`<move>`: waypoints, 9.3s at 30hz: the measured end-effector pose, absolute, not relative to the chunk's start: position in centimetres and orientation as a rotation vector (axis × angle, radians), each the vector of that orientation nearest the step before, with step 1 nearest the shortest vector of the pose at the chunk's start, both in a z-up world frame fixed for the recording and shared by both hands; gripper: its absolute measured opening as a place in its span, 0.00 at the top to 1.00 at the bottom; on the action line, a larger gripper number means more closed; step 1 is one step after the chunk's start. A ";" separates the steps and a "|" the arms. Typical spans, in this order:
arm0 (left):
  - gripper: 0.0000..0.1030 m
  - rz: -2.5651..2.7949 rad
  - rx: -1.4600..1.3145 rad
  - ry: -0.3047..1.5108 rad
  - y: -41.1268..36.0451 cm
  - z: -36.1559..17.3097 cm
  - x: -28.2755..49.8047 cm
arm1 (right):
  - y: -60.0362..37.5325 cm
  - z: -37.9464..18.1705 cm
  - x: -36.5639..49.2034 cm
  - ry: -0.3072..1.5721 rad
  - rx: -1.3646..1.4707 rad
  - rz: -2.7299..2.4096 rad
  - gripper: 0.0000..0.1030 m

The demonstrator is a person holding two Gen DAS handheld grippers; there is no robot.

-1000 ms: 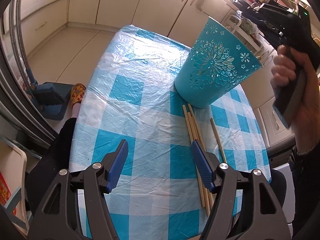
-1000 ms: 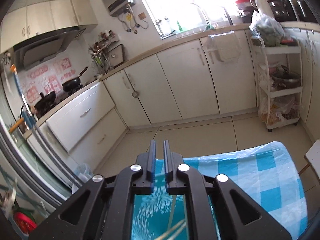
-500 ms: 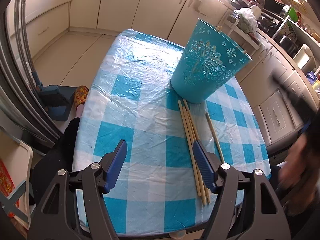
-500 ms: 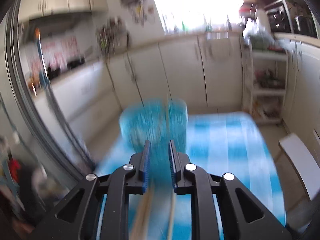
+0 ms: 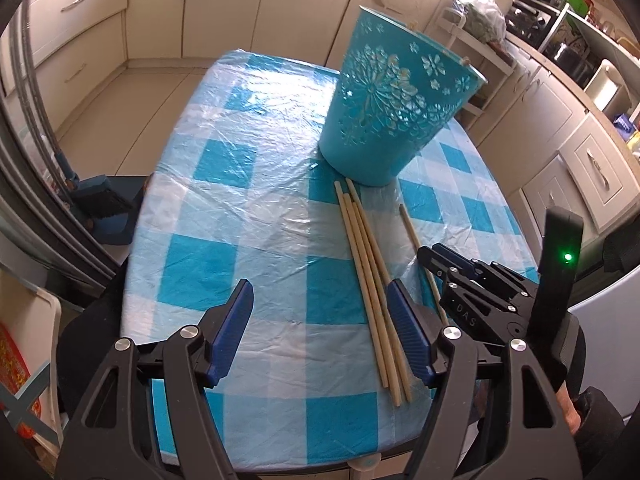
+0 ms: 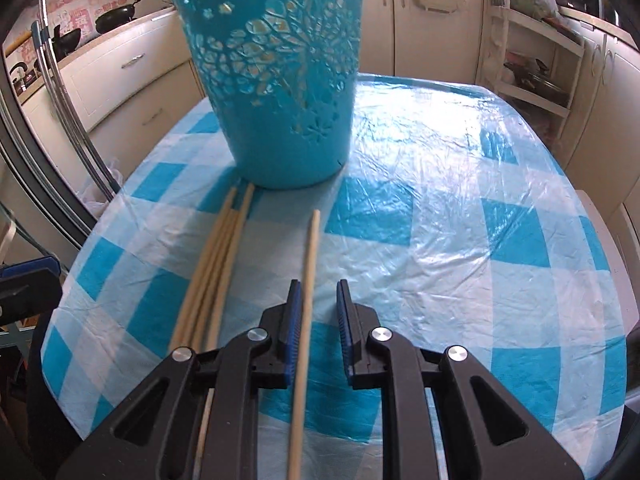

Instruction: Organize utensils

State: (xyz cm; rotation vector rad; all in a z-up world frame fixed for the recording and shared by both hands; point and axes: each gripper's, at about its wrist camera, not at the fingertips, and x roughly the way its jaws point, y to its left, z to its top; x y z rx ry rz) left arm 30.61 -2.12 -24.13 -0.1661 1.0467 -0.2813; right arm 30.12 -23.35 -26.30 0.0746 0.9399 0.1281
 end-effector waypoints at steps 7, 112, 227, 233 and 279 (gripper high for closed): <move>0.36 -0.271 -0.127 1.079 -4.4 -25.8 32.6 | -26.0 -26.6 28.9 0.924 0.138 0.083 0.93; 0.95 -0.383 -0.138 0.366 -6.1 0.8 38.5 | -30.3 -27.1 31.6 0.956 0.322 0.288 0.96; 0.32 -0.120 -0.031 0.870 -1.5 -22.8 31.5 | -27.3 -12.1 37.5 0.594 0.258 0.218 0.95; 0.31 -0.124 -0.027 0.866 -1.7 -22.6 31.2 | -27.4 -11.4 36.2 0.578 0.267 0.213 0.76; 0.27 -0.173 -0.038 0.981 -3.2 -25.4 31.7 | -23.0 -26.3 26.0 1.015 0.152 0.175 0.94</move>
